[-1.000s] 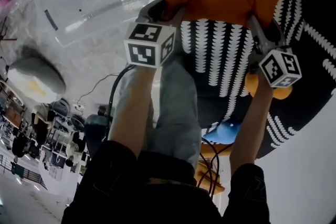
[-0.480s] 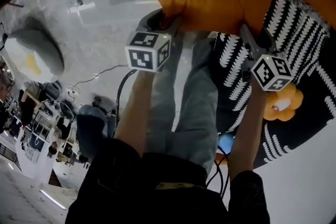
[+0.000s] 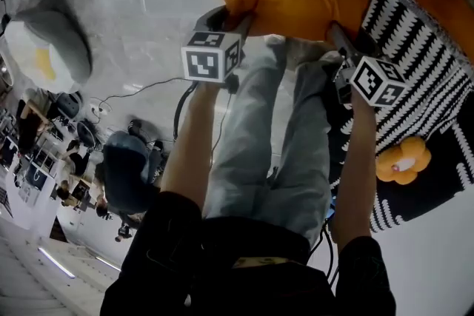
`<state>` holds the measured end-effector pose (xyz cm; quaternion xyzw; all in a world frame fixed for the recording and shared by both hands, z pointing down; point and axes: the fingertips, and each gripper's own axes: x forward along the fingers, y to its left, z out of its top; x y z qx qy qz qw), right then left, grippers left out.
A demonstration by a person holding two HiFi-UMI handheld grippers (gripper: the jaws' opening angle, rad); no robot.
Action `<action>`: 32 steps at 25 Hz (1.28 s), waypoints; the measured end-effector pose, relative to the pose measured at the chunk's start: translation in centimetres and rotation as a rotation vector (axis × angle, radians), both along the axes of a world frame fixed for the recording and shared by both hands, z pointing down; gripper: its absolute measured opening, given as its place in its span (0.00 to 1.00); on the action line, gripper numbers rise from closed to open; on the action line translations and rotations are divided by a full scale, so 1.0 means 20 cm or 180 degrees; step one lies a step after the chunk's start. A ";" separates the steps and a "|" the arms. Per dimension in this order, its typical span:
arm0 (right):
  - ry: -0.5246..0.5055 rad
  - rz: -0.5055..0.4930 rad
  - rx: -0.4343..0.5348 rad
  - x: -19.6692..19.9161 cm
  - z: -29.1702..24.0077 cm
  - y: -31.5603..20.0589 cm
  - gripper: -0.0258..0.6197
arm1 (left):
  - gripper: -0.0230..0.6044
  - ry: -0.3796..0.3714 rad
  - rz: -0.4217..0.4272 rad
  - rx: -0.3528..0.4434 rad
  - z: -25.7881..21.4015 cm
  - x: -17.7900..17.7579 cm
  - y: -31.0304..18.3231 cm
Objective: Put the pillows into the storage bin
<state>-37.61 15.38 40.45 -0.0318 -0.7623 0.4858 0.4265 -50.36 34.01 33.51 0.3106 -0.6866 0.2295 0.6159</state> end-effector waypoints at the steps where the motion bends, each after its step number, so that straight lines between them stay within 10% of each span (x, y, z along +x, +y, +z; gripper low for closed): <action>1: 0.0008 -0.0009 -0.0031 -0.03 0.01 0.05 0.41 | 0.36 -0.0019 0.0000 -0.0028 0.00 -0.03 0.05; 12: 0.0263 -0.0012 0.0261 -0.32 0.18 0.31 0.55 | 0.48 -0.0289 -0.0153 -0.0259 0.05 -0.35 0.39; 15: 0.0331 0.0059 0.0337 -0.29 0.18 0.32 0.56 | 0.21 -0.0543 -0.0211 -0.0445 0.02 -0.38 0.43; 20: 0.0354 0.0008 -0.0036 -0.22 0.17 0.41 0.55 | 0.18 -0.0378 -0.0278 -0.0149 0.08 -0.32 0.30; 22: 0.0394 0.0000 -0.0074 -0.18 0.15 0.41 0.52 | 0.08 -0.0241 -0.0225 -0.0017 0.07 -0.27 0.20; 26: 0.0542 0.0078 0.0172 -0.03 0.11 0.32 0.11 | 0.05 0.0185 0.0211 0.0280 0.08 -0.08 -0.06; 32: 0.0504 0.0555 0.0215 0.18 0.02 0.15 0.04 | 0.05 0.0630 0.0706 0.0690 0.10 0.23 -0.46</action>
